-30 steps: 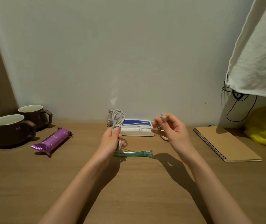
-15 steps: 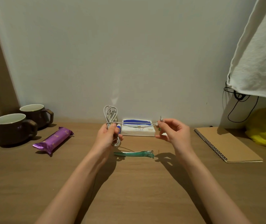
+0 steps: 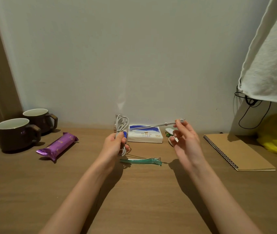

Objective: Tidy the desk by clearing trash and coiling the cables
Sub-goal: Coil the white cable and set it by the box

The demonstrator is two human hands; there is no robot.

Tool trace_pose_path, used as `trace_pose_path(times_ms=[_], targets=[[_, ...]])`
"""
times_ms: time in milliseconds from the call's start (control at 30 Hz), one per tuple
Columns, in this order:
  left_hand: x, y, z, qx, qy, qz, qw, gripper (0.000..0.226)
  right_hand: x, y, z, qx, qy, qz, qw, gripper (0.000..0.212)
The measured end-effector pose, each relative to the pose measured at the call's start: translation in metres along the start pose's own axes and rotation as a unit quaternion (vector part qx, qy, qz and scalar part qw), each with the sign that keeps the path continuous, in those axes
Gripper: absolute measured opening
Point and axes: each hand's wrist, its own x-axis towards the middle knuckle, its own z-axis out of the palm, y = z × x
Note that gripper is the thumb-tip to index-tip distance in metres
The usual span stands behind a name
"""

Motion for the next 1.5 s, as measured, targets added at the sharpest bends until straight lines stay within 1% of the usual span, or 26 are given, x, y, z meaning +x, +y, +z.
trace_pose_path(times_ms=[33,67,100,200,267,367,467,567,633,700,833,967,1100,1233,1300,1367,1433,1500], targets=[[0.000,0.000,0.001,-0.020,-0.006,-0.008,1.000,0.026,-0.001,-0.002,-0.001,0.031,-0.007,0.014,0.999,0.007],[0.001,0.000,0.002,-0.038,-0.010,-0.012,0.999,0.028,0.000,-0.002,-0.002,0.037,-0.014,0.019,0.999,0.007],[0.002,0.001,0.002,-0.057,-0.013,-0.012,0.998,0.030,0.001,-0.003,-0.002,0.013,-0.018,0.012,1.000,0.003],[0.005,0.005,-0.002,-0.123,-0.028,-0.015,0.992,0.027,0.001,0.002,0.000,-0.127,-0.030,-0.052,0.990,0.012],[0.005,0.005,-0.001,-0.140,-0.063,-0.025,0.988,0.028,0.000,0.006,0.003,-0.161,-0.041,-0.062,0.984,0.011],[0.002,0.001,0.008,-0.081,-0.112,-0.017,0.990,0.034,-0.003,0.010,0.004,-0.197,-0.060,-0.076,0.976,0.007],[-0.006,-0.001,0.013,-0.044,-0.162,0.000,0.986,0.028,-0.005,0.012,0.004,-0.219,-0.081,-0.090,0.968,0.004],[-0.013,-0.004,0.014,0.000,-0.197,0.017,0.980,0.026,-0.006,0.015,0.003,-0.277,-0.090,-0.110,0.950,0.005],[-0.014,-0.005,0.017,0.005,-0.187,0.016,0.982,0.030,-0.007,0.019,0.003,-0.322,-0.093,-0.137,0.932,0.004],[-0.015,-0.006,0.019,-0.013,-0.176,0.014,0.984,0.030,-0.008,0.022,0.003,-0.343,-0.092,-0.153,0.922,0.003],[-0.017,-0.008,0.021,-0.010,-0.147,0.026,0.989,0.013,-0.010,0.026,0.006,-0.376,-0.102,-0.171,0.905,0.002],[-0.017,-0.012,0.025,-0.050,-0.100,0.007,0.994,0.009,-0.011,0.029,0.007,-0.408,-0.110,-0.175,0.889,0.005],[-0.017,-0.013,0.030,-0.123,-0.068,-0.043,0.989,0.010,-0.011,0.029,0.008,-0.391,-0.115,-0.167,0.898,0.007],[-0.012,-0.007,0.024,-0.175,-0.021,-0.067,0.982,0.012,-0.010,0.024,0.005,-0.347,-0.089,-0.148,0.922,0.009],[-0.008,-0.002,0.015,-0.178,0.000,-0.052,0.983,0.009,-0.007,0.020,0.005,-0.278,-0.079,-0.118,0.950,0.010],[-0.004,0.000,0.008,-0.165,0.023,-0.027,0.986,0.008,-0.007,0.017,0.007,-0.167,-0.081,-0.075,0.980,0.007],[-0.002,-0.001,0.005,-0.137,0.040,-0.006,0.990,0.012,-0.006,0.015,0.008,-0.091,-0.073,-0.041,0.992,0.009],[-0.003,-0.002,0.007,-0.118,0.044,0.015,0.992,0.012,-0.006,0.015,0.008,-0.045,-0.062,-0.019,0.997,0.010]])
